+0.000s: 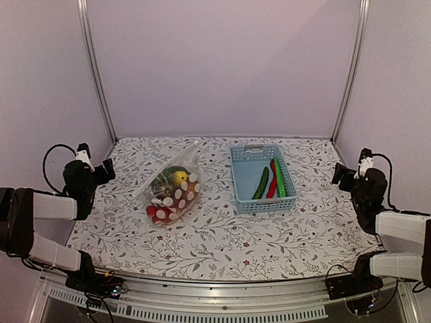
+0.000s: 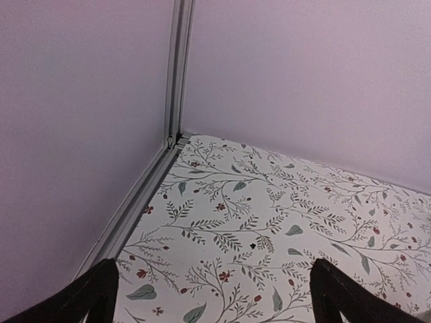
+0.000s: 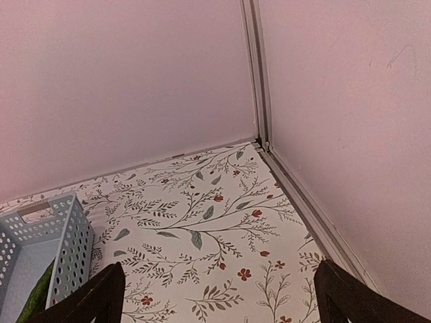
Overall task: Place the food in the zip-top bag and seal the zipper
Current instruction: Reset both arms
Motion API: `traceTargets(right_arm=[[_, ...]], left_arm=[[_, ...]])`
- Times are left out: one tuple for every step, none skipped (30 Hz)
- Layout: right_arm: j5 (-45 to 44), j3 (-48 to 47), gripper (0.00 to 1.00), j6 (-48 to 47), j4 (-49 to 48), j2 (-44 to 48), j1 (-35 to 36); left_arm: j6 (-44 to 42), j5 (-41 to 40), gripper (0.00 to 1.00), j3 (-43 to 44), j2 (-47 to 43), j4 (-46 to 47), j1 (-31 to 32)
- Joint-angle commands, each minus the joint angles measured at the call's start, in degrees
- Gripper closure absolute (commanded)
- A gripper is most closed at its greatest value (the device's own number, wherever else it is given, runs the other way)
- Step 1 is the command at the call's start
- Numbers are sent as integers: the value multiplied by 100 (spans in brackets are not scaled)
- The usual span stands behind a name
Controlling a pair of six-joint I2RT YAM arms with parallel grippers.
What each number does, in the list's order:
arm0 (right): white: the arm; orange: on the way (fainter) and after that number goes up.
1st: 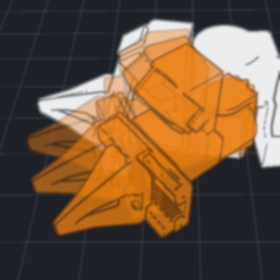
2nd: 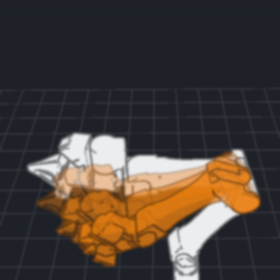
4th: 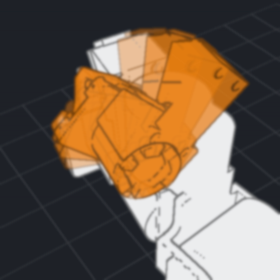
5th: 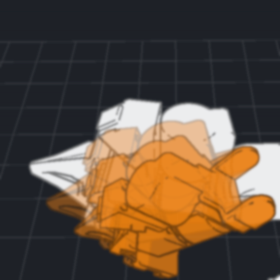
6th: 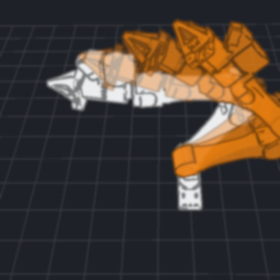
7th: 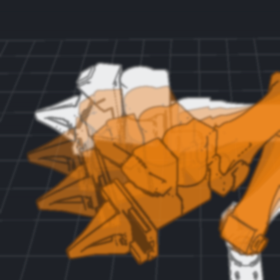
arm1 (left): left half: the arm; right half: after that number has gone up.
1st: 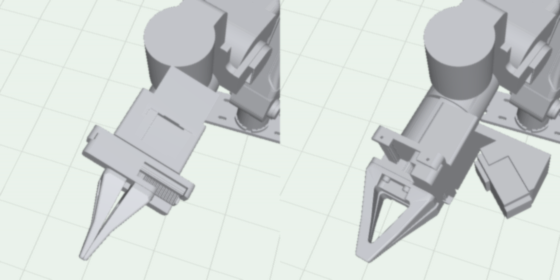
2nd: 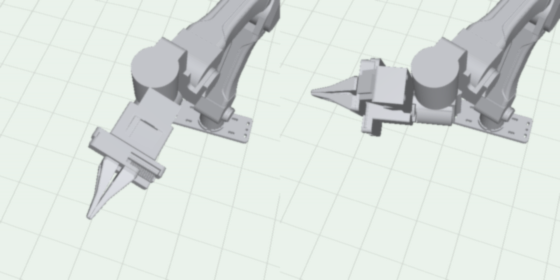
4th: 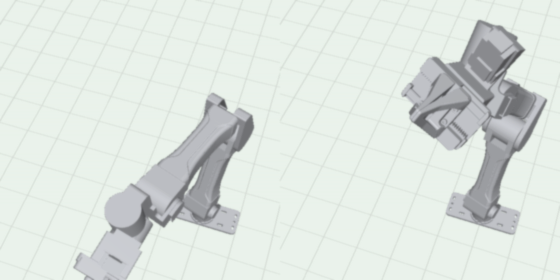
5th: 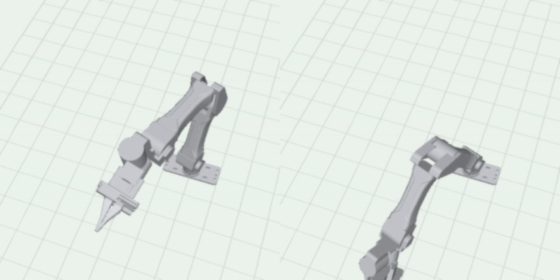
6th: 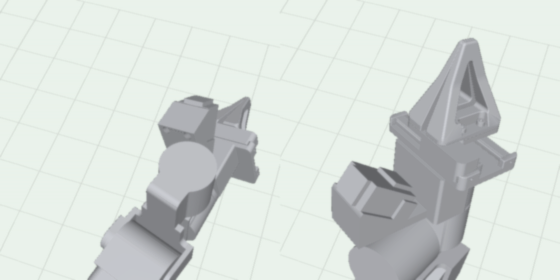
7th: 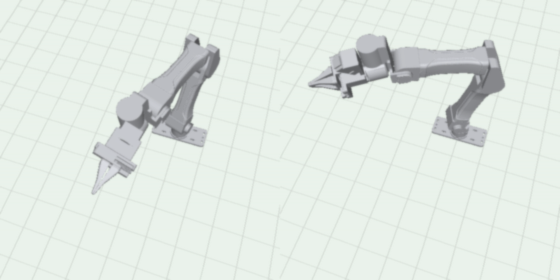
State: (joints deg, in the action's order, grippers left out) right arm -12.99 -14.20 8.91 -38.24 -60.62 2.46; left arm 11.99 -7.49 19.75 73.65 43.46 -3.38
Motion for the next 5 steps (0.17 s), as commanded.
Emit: traceTargets(right_arm=[[7,-10,1,-56,-191,-27,-26],[7,-5,1,-56,-186,-35,-29],[0,-12,1,-56,-185,-46,-20],[-7,-17,1,-49,-189,-57,-19],[-10,-22,1,-47,-189,-76,-29]], left_arm=[[-83,-144,1,-110,90,241,48],[-89,-142,1,-123,78,249,48],[-90,-125,1,-141,63,262,50],[-69,-134,0,-150,40,272,48],[-51,-168,0,-155,10,268,49]])
